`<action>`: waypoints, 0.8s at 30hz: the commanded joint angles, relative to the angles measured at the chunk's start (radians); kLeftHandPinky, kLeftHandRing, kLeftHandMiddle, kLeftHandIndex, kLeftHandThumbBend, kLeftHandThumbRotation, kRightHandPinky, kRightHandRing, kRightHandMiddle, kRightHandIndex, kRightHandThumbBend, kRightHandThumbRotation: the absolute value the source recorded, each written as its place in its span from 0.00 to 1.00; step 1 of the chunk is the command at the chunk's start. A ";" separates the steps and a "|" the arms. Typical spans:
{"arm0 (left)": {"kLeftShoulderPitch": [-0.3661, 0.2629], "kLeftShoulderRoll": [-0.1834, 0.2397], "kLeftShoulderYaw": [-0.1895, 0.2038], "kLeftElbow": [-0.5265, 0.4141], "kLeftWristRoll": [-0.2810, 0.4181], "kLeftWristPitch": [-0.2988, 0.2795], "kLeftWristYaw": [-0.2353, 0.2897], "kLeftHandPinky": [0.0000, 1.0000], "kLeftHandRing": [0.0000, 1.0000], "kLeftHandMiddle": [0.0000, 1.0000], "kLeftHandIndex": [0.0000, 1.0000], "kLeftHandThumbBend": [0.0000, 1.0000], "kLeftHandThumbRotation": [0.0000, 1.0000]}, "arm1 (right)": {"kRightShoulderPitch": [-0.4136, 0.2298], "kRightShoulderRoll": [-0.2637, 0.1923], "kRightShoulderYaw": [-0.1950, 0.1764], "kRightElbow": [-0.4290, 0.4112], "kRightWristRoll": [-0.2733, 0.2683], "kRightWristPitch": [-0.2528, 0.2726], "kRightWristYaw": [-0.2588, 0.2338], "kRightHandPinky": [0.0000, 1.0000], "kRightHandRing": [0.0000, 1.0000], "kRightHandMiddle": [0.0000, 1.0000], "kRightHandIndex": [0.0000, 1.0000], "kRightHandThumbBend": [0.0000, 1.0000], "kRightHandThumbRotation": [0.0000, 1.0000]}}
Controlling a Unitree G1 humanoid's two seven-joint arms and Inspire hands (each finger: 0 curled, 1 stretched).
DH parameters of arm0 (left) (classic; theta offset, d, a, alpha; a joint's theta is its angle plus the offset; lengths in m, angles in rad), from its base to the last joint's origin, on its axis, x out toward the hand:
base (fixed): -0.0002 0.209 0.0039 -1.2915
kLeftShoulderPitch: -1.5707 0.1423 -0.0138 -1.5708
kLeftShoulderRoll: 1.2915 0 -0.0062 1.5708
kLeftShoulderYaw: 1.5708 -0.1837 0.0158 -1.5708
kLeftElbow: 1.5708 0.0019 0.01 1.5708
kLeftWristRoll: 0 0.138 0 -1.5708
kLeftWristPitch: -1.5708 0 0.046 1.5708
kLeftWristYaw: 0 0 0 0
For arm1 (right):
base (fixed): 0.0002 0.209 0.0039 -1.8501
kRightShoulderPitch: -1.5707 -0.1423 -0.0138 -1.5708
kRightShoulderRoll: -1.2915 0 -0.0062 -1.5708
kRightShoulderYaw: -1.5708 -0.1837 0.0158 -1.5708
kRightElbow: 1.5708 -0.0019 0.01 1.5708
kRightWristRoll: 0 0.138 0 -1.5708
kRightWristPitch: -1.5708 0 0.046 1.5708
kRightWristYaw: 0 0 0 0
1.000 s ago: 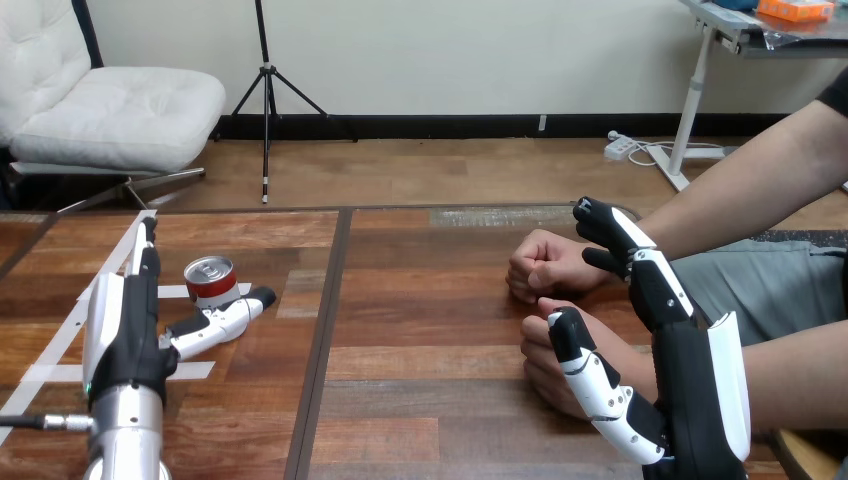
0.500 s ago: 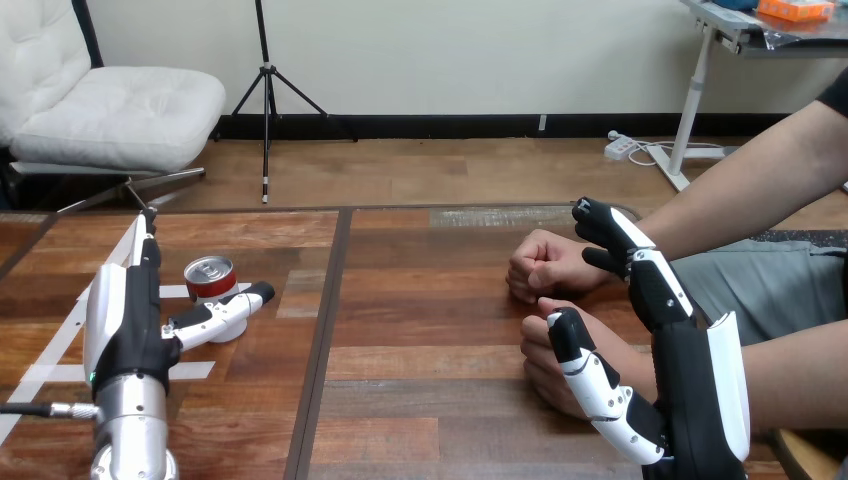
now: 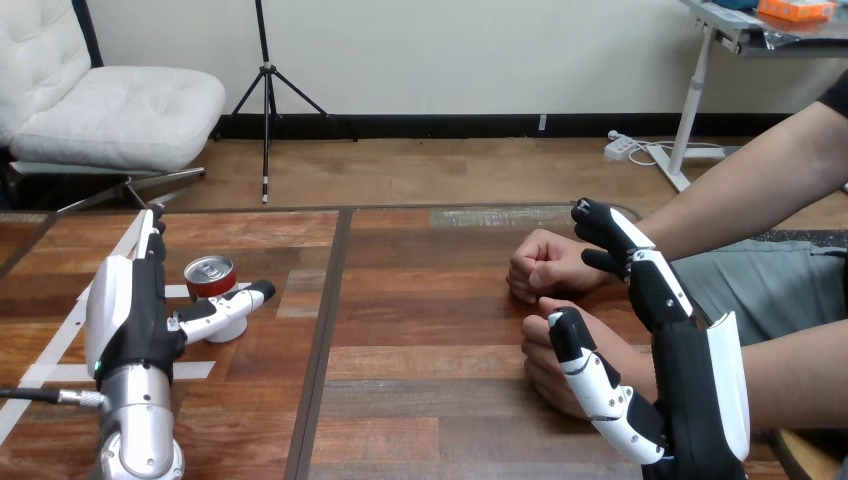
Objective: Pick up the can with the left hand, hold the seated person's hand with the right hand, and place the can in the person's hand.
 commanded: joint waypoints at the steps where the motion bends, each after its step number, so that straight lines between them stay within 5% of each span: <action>1: -0.105 0.037 -0.026 0.024 0.024 -0.007 0.014 0.84 0.92 0.95 0.97 0.83 0.25 | -0.050 0.009 -0.014 -0.032 -0.003 -0.002 -0.007 0.78 0.84 0.86 0.85 0.51 0.66; 24: -0.195 0.055 -0.063 0.157 0.023 -0.010 0.024 0.82 0.92 0.94 0.96 0.83 0.28 | -0.039 0.006 -0.015 -0.041 -0.002 -0.004 -0.005 0.77 0.84 0.85 0.85 0.49 0.64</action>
